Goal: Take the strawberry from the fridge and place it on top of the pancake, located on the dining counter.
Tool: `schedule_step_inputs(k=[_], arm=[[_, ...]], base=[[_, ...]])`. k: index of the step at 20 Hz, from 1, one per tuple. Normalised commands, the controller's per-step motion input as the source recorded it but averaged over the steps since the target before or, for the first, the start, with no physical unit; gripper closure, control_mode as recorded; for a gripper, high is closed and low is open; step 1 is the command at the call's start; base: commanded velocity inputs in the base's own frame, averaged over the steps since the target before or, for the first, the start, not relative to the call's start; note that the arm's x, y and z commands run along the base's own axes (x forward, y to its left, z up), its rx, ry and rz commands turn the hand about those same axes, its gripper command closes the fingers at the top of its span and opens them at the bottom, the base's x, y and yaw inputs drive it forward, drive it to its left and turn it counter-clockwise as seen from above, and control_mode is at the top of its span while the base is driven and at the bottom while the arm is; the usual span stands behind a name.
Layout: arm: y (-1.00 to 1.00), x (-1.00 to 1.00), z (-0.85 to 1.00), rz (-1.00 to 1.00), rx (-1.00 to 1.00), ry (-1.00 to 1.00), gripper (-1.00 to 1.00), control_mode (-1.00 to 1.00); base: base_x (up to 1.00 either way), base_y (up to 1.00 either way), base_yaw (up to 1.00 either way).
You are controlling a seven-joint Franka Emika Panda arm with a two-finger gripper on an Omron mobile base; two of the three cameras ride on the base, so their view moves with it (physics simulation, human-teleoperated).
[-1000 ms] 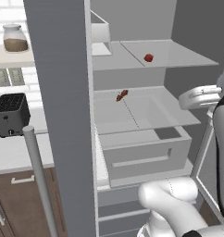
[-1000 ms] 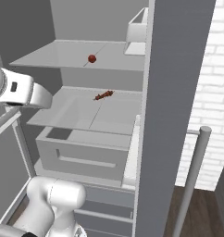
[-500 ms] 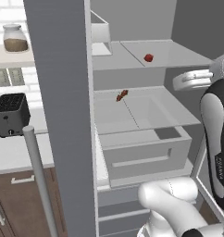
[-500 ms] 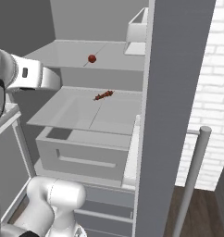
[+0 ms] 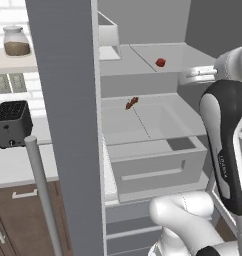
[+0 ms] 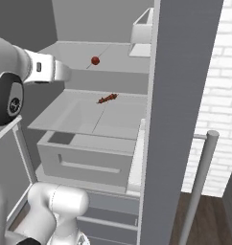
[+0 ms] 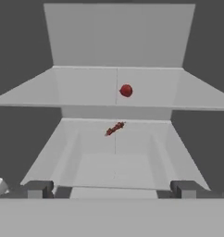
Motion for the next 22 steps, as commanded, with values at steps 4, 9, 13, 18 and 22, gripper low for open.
schedule_step_inputs(k=[4,9,13,18,22], arm=[[-0.02,0.34,0.22,0.00,0.00,0.06,-1.00,-1.00],[-0.07,0.46,0.00,0.00,0.00,0.00,-1.00,-1.00],[-0.11,0.47,0.00,0.00,0.00,0.00,-1.00,-1.00],[-0.06,0.53,0.00,0.00,0.00,0.01,-1.00,-1.00],[-0.03,0.51,-0.12,0.00,0.00,0.04,-1.00,-1.00]], base=[[0.00,0.00,0.00],[0.00,0.00,0.00],[0.00,0.00,0.00],[0.00,0.00,0.00],[0.00,0.00,0.00]])
